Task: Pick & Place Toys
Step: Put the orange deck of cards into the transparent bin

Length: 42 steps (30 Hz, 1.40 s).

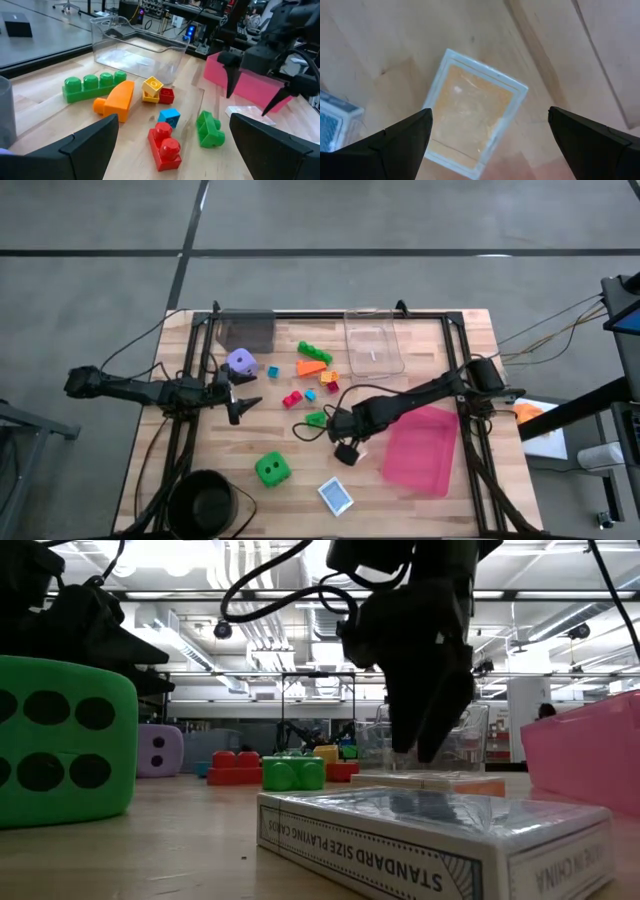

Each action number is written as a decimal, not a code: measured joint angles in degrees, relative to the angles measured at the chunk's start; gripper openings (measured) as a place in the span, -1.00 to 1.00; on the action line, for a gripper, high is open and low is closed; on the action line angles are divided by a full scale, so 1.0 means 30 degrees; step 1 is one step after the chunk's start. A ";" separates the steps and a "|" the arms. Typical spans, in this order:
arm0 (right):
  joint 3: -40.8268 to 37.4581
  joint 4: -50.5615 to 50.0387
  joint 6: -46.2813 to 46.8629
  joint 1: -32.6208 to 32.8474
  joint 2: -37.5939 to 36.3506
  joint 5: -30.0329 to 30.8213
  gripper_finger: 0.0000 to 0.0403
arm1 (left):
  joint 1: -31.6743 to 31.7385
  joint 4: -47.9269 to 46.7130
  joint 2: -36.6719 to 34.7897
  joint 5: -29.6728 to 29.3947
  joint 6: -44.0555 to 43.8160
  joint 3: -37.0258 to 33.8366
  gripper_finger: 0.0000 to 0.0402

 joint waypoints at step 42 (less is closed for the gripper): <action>-0.0036 0.0863 0.0310 0.1690 0.2305 0.0962 0.51 | 0.0007 0.0029 0.0989 -0.0437 0.0226 0.0000 0.90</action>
